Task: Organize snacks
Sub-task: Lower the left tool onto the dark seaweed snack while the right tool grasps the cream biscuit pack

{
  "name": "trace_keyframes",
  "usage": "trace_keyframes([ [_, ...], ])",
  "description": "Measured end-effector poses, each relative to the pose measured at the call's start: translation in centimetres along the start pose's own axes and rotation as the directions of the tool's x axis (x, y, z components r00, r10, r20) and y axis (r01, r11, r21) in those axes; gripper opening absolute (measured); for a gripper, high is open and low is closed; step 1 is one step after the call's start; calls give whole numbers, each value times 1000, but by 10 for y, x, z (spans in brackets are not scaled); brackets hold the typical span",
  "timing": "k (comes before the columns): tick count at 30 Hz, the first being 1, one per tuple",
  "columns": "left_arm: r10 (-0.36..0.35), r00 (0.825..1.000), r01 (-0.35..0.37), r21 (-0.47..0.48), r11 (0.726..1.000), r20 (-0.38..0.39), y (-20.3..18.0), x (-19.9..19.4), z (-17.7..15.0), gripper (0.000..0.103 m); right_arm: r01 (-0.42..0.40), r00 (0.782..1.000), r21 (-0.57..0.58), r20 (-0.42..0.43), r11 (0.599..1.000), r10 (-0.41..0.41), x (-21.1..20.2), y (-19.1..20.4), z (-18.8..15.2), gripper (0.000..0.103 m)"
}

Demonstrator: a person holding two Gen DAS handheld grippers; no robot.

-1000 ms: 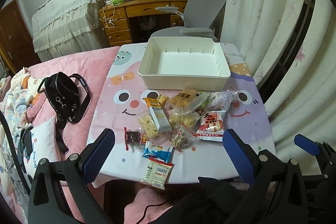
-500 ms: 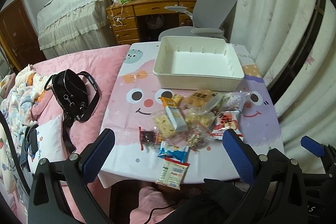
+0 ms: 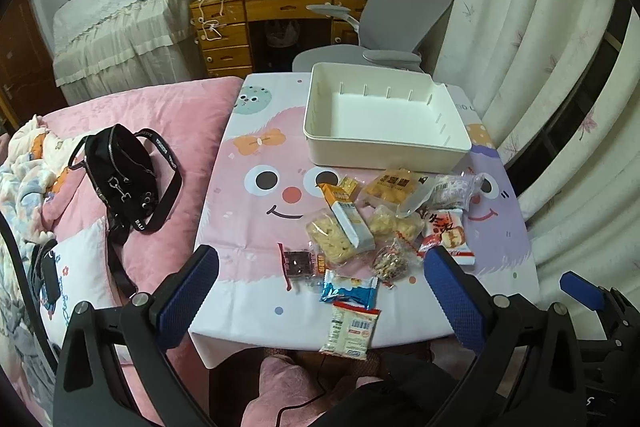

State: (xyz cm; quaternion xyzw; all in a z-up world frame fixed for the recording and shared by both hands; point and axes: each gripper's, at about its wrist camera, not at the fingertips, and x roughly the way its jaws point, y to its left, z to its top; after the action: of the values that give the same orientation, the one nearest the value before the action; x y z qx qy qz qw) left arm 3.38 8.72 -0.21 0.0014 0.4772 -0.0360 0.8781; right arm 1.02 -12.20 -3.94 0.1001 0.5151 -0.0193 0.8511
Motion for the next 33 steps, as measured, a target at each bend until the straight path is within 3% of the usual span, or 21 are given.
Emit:
trace_keyframes([
  [8, -53, 995, 58, 53, 997, -80, 29, 25, 1, 102, 23, 999, 69, -28, 997, -21, 14, 25, -10, 102],
  [15, -94, 981, 116, 122, 986, -171, 54, 54, 4, 102, 67, 995, 135, -77, 988, -57, 36, 52, -19, 102],
  [22, -125, 941, 197, 207, 958, -313, 65, 98, 6, 102, 114, 986, 229, -144, 967, -82, 66, 70, -33, 102],
  [33, -77, 894, 233, 311, 921, -442, 56, 179, 3, 102, 170, 971, 338, -218, 926, -99, 121, 85, -67, 97],
])
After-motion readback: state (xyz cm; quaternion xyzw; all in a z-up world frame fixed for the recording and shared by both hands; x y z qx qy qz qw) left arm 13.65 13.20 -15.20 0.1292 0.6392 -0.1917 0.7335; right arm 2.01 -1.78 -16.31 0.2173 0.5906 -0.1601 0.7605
